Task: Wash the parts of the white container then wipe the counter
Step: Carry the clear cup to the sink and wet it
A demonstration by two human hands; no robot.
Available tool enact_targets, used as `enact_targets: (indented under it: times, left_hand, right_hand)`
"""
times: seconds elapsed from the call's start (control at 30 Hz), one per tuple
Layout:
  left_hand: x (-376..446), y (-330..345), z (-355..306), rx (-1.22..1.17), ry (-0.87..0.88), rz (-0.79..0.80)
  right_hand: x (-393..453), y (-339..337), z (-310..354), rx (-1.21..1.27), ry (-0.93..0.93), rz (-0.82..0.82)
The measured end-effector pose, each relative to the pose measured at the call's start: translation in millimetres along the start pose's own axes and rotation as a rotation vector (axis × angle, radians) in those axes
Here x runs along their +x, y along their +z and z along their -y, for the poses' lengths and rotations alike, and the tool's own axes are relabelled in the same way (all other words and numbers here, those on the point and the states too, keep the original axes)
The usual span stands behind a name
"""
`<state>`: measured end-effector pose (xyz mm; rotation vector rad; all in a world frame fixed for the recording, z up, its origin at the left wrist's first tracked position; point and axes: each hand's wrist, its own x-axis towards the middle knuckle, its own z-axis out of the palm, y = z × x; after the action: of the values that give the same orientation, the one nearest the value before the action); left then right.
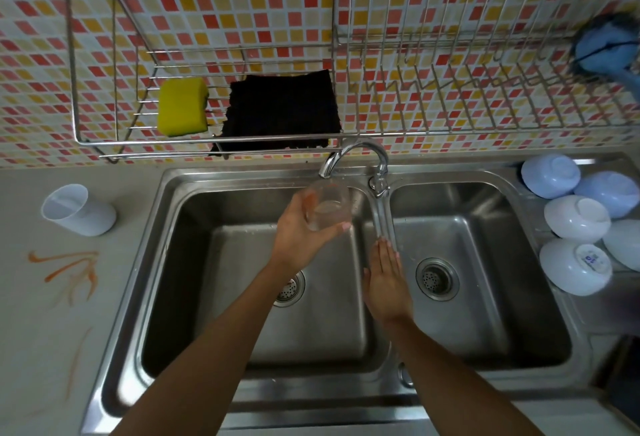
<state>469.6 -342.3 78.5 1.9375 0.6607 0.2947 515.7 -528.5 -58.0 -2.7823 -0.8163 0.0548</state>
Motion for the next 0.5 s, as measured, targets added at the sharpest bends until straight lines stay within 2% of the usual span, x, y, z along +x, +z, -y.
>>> enact_targets:
  times: [0.23,0.5]
  left_hand:
    - [-9,-11,40,-0.191,-0.152,-0.137]
    - [-21,-23,78,0.145,-0.102,-0.066]
  right_hand:
    - [0,4,-1,-0.032,-0.001,-0.002]
    - [-1,5,-2,-0.043,-0.014,-0.003]
